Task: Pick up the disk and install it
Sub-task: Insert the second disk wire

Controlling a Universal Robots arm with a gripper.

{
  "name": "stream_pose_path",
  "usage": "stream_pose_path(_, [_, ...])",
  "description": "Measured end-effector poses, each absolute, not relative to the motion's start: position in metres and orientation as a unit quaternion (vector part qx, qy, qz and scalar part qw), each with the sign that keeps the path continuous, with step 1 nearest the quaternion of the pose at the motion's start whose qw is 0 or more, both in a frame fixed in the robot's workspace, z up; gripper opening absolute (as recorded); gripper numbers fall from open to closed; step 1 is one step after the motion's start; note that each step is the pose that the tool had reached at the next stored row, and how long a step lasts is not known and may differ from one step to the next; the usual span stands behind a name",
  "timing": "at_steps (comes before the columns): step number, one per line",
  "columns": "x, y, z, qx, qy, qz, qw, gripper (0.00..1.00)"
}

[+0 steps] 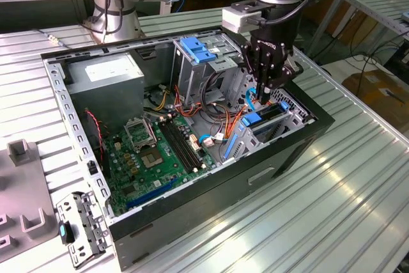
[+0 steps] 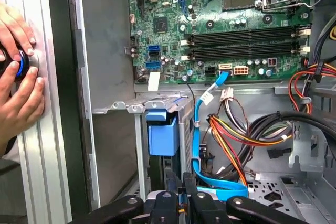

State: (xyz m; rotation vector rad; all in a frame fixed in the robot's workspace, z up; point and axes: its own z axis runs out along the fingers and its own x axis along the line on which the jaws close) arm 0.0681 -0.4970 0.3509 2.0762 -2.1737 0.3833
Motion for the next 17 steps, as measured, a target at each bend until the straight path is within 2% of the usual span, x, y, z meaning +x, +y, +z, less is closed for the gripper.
stream_pose_path(7, [0.067, -0.509, 0.348, 0.684, -0.718, 0.121, 0.042, 0.16])
stream_pose_path(13, [0.063, -0.516, 0.347, 0.683, -0.720, 0.121, 0.018, 0.16])
stream_pose_path(17, [0.062, -0.520, 0.346, 0.682, -0.721, 0.120, 0.012, 0.16])
